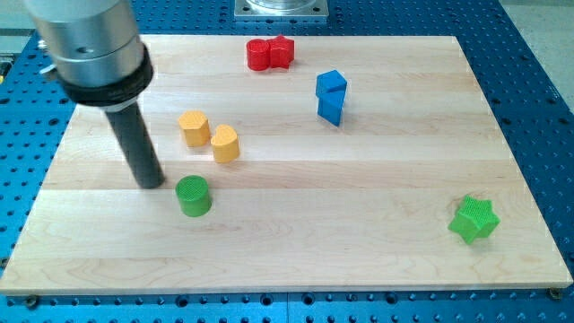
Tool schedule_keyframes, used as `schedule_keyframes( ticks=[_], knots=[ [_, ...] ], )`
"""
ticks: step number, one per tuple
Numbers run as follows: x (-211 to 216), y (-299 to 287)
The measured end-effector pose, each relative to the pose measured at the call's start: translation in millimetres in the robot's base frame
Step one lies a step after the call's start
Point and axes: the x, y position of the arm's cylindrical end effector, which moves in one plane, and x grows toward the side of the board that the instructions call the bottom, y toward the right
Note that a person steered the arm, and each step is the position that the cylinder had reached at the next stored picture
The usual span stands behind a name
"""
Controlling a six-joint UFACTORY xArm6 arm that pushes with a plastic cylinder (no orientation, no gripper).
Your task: Move the green circle to the top left of the green star
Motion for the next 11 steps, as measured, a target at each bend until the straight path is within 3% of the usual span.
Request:
schedule_keyframes(
  ticks=[1,2,4,5,7,11],
  knots=[
    [30,66],
    [32,173],
    [6,189],
    [13,285],
    [15,321],
    [3,313]
  ],
)
